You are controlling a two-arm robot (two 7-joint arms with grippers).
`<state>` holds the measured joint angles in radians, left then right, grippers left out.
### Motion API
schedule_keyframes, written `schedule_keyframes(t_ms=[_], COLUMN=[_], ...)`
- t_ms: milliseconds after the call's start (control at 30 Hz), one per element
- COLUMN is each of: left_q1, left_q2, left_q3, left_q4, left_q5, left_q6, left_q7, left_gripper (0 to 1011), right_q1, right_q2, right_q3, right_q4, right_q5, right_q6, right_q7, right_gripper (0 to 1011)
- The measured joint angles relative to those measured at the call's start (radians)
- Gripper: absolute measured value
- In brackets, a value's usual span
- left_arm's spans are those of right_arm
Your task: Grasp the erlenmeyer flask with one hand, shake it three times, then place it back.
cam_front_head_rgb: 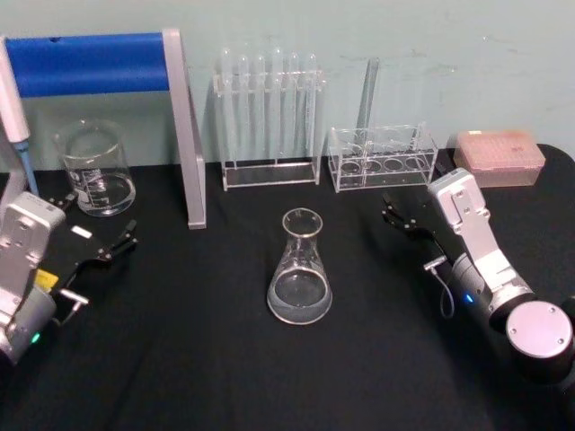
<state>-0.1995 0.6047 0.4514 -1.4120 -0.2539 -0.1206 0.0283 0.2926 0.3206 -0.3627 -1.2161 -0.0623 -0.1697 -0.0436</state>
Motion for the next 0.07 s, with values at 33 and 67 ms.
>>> schedule_keyframes(t_ms=[33, 67], left_q1=[0.0, 0.0], left_q2=[0.0, 0.0], left_q3=[0.0, 0.0], left_q4=[0.0, 0.0], left_q5=[0.0, 0.0], left_q6=[0.0, 0.0], left_q7=[0.0, 0.0], left_gripper=[1001, 1001], right_q1=[0.0, 0.0], right_q2=[0.0, 0.0], right_q3=[0.0, 0.0], right_q4=[0.0, 0.0], right_q5=[0.0, 0.0], right_q6=[0.0, 0.0], right_q7=[0.0, 0.0], right_gripper=[1003, 1003])
